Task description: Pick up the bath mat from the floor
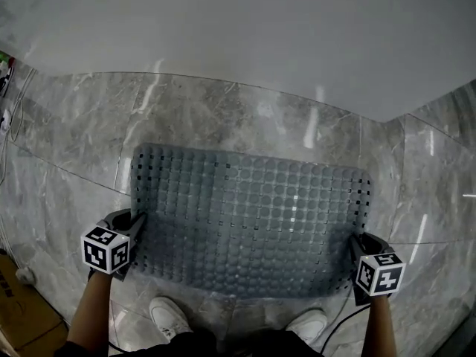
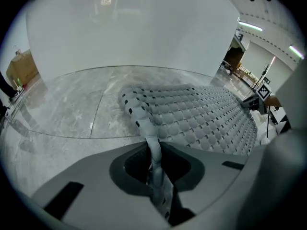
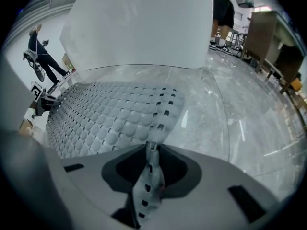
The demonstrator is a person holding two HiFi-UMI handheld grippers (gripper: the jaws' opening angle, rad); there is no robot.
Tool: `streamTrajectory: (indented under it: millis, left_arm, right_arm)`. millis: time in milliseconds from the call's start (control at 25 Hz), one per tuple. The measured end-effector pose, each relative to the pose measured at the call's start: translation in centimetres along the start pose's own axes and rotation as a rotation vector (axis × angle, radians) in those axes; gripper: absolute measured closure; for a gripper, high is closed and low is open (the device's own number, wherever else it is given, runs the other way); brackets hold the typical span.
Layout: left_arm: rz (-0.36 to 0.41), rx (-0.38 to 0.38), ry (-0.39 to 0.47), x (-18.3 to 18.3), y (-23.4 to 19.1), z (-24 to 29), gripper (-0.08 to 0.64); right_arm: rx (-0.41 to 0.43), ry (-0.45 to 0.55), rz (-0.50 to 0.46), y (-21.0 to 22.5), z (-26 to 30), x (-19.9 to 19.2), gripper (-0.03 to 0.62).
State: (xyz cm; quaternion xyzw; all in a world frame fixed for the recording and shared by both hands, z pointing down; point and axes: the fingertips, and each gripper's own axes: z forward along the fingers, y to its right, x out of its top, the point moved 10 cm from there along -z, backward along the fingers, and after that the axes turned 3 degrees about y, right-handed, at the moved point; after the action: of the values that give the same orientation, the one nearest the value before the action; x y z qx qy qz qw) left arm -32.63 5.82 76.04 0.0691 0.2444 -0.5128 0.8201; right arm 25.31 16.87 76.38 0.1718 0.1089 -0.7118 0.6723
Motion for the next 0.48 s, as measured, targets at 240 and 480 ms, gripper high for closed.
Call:
streamTrajectory:
  millis: [240, 480]
  left_arm:
    - [-0.017, -0.054, 0.061, 0.2, 0.4, -1.4, 0.509]
    - [0.026, -0.103, 0.120, 2.7, 2.4, -5.5, 0.514]
  right_arm:
    - [0.017, 0.042, 0.002, -0.2, -1.8, 0.3, 0.503]
    - [0.002, 0.117, -0.055, -2.5, -6.2, 2.1, 0.514]
